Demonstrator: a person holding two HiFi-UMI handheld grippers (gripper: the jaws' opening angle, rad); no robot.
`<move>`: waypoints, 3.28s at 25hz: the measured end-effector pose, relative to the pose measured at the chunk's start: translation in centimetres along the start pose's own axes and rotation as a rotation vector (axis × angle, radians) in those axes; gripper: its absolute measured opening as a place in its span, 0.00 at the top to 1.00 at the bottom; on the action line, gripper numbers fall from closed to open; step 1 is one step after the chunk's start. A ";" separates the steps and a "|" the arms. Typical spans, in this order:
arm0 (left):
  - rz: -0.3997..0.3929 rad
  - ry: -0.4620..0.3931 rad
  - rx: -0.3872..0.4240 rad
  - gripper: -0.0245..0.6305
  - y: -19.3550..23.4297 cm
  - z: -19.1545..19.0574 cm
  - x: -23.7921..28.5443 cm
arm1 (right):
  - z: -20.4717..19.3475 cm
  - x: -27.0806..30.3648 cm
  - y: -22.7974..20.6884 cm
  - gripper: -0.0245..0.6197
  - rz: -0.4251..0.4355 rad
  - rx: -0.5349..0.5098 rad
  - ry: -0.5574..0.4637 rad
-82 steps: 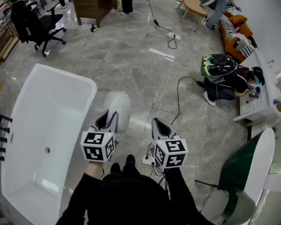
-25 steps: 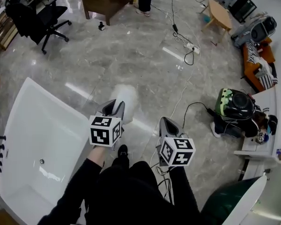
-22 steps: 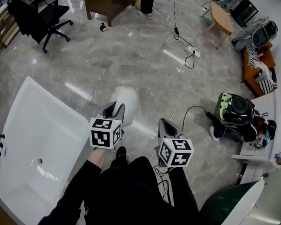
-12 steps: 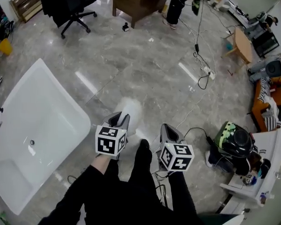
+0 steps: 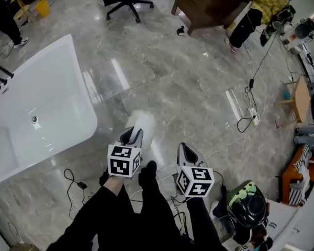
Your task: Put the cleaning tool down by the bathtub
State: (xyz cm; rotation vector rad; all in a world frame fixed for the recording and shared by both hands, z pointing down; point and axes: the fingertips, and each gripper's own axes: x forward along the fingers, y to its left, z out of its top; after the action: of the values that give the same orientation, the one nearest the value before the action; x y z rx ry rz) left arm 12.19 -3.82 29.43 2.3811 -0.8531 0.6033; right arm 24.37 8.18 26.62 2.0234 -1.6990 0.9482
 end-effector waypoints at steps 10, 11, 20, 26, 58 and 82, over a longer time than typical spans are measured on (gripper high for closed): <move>0.225 -0.041 -0.125 0.81 4.4 -5.3 4.3 | -3.5 8.0 -1.4 0.96 0.181 -0.120 0.109; 0.245 -0.040 -0.135 0.81 5.2 -5.8 4.7 | -3.7 8.8 -1.4 0.96 0.190 -0.120 0.113; 0.335 -0.025 -0.186 0.81 13.9 -10.5 11.2 | -5.3 18.4 -0.6 0.96 0.229 -0.178 0.135; 0.327 -0.039 -0.176 0.81 18.3 -13.0 16.9 | -7.3 26.4 -0.4 0.96 0.251 -0.181 0.128; 0.441 -0.061 -0.149 0.81 38.9 -35.2 43.5 | -20.6 57.4 -3.4 0.96 0.356 -0.339 0.007; 0.427 0.004 -0.189 0.81 39.2 -38.5 44.8 | -20.4 56.3 -3.8 0.96 0.334 -0.376 -0.008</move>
State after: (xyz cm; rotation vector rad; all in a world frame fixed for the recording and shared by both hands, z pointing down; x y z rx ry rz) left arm 8.35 -25.57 96.77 2.0369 -1.3694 0.6545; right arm 26.16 -19.57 79.82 1.5358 -2.0790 0.6477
